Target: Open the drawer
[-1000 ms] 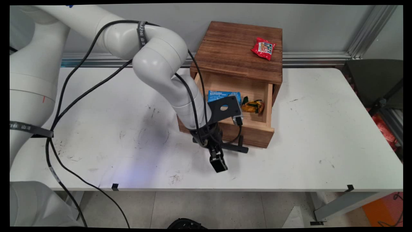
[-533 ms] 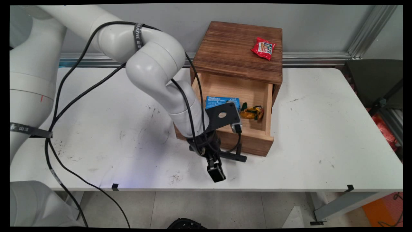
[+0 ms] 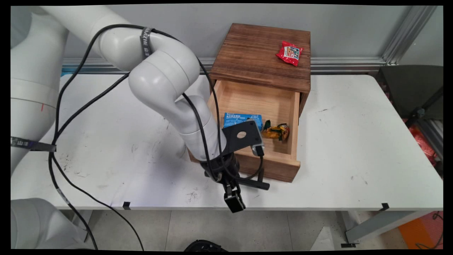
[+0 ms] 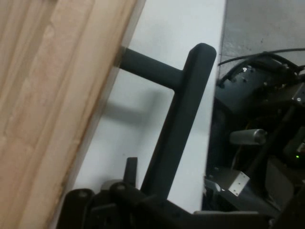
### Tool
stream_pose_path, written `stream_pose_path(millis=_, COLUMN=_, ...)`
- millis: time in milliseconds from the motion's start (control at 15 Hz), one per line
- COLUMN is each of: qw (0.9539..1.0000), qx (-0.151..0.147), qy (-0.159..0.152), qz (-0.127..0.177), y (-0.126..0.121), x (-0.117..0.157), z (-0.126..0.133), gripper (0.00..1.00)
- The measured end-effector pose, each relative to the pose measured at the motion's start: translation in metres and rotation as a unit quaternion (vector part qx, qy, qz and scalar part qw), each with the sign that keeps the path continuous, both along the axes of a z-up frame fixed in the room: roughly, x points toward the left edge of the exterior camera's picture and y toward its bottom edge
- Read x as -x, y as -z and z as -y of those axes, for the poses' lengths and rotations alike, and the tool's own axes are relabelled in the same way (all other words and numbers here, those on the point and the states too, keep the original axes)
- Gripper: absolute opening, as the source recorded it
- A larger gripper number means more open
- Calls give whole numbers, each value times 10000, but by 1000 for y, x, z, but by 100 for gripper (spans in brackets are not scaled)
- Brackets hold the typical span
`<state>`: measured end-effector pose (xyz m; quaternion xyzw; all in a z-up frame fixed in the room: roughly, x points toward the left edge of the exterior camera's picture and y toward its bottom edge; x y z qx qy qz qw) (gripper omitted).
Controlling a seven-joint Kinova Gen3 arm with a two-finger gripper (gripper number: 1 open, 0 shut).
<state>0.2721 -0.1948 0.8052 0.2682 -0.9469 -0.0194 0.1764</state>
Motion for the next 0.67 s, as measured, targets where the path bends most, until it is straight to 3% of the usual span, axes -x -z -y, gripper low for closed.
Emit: stream_pose_path(millis=667, qw=9999, qx=-163, qy=-25, qz=-4, y=-7, x=2, z=-22, gripper=100)
